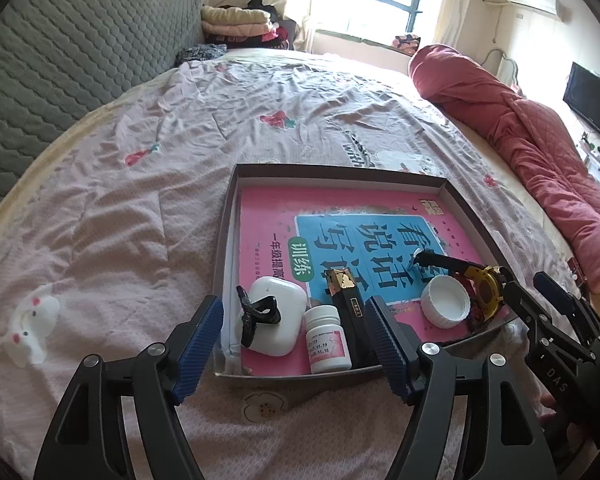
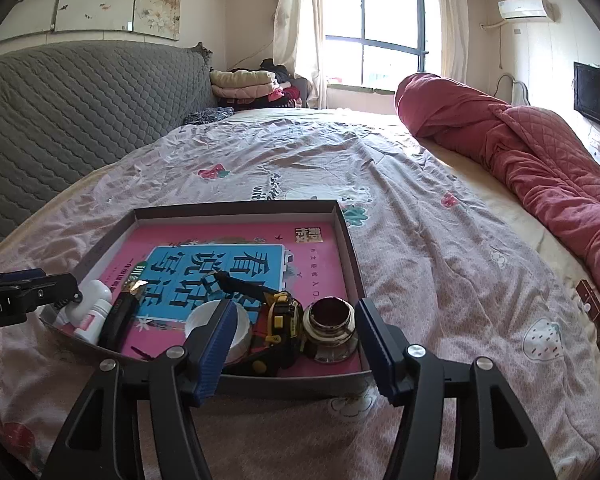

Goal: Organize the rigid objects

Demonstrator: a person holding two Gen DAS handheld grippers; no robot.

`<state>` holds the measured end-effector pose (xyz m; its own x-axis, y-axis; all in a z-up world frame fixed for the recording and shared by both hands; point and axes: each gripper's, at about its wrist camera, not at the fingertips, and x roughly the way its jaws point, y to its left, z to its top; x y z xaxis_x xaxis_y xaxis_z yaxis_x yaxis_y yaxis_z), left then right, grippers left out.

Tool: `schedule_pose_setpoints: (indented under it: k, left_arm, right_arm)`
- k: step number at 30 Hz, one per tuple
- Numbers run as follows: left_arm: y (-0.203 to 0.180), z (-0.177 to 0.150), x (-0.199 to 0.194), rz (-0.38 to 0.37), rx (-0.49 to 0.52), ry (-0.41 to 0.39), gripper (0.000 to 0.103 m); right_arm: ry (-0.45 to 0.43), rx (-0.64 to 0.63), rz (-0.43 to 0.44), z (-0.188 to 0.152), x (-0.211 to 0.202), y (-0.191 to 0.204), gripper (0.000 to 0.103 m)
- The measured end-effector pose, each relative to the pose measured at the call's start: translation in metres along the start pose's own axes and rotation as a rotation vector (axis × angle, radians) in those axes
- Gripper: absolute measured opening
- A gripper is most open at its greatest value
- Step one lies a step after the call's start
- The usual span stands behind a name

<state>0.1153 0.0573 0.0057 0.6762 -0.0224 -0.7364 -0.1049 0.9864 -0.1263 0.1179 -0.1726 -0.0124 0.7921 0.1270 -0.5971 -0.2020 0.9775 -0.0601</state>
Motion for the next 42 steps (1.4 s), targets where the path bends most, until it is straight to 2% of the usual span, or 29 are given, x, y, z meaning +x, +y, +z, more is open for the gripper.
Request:
schedule_pose_setpoints:
  k: [8,12,15,21,30,33,42]
  left_arm:
    - [-0.003,-0.002,-0.022,0.06,0.017,-0.022,0.075]
    - [-0.01,-0.012,-0.025,0.102,0.045,0.012,0.075]
    - [-0.016,-0.021,-0.027,0.088,0.052,0.038,0.075]
    - [-0.032,-0.038,-0.041,0.092,0.074,0.018,0.075]
    - [-0.03,-0.055,-0.054,0.101,0.02,0.045,0.075]
    - [-0.032,-0.063,-0.057,0.12,0.026,0.049,0.075]
    - [-0.039,-0.086,-0.062,0.089,0.059,0.055,0.075]
  right_arm:
    - [-0.011,-0.006,0.018,0.001,-0.021,0.01,0.061]
    - [-0.02,-0.003,0.029,0.001,-0.035,0.014,0.061]
    - [-0.02,-0.012,0.027,0.0,-0.045,0.017,0.061]
    - [-0.022,-0.033,0.022,-0.006,-0.062,0.023,0.061]
    - [0.005,-0.031,0.031,-0.022,-0.084,0.026,0.061]
    - [0.025,-0.024,0.033,-0.025,-0.086,0.026,0.061]
    - [0.092,0.003,0.038,-0.041,-0.091,0.029,0.061]
